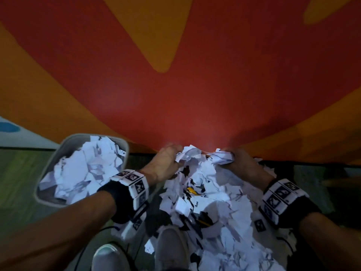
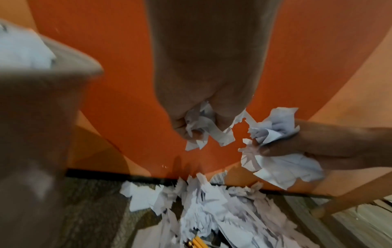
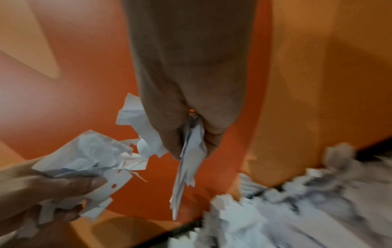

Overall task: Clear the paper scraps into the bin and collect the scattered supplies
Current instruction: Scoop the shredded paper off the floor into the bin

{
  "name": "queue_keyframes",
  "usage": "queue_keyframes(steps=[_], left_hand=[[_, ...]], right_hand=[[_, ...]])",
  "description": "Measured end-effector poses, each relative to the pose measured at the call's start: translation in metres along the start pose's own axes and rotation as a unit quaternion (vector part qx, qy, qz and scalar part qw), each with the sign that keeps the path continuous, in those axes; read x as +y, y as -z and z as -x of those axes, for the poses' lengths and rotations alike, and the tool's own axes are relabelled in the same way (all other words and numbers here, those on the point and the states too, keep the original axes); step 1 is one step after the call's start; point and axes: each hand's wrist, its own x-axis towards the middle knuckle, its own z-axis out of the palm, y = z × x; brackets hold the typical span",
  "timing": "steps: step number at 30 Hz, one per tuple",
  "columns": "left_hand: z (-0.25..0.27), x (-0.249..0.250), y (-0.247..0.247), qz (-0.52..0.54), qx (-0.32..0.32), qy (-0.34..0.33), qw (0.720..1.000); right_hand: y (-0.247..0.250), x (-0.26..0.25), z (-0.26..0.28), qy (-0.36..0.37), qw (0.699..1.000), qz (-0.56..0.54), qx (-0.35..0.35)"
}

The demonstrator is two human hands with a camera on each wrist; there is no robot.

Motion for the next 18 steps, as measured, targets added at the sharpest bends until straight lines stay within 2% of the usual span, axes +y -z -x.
queue_keyframes(steps=[5, 10, 14, 18], left_hand=[[0.048, 0.005, 0.082, -0.031, 0.061, 0.022, 0.997], [0.1, -0.007, 0.143, -0.022, 0.112, 0.049, 0.992], [0.138, -0.042, 0.175, -0.057, 0.13, 0.095, 0.985], [0.17, -0.072, 0.185, -0.064, 0.147, 0.098, 0.982]], right_hand=[[-0.01, -0.075, -0.001, 0.068, 0.997, -0.018, -0.016], [-0.048, -0.155, -0.013, 0.096, 0.993, -0.026, -0.06], [-0.096, -0.206, -0.027, 0.113, 0.99, -0.021, -0.084], [-0.148, -0.241, -0.036, 0.119, 0.987, -0.021, -0.101]])
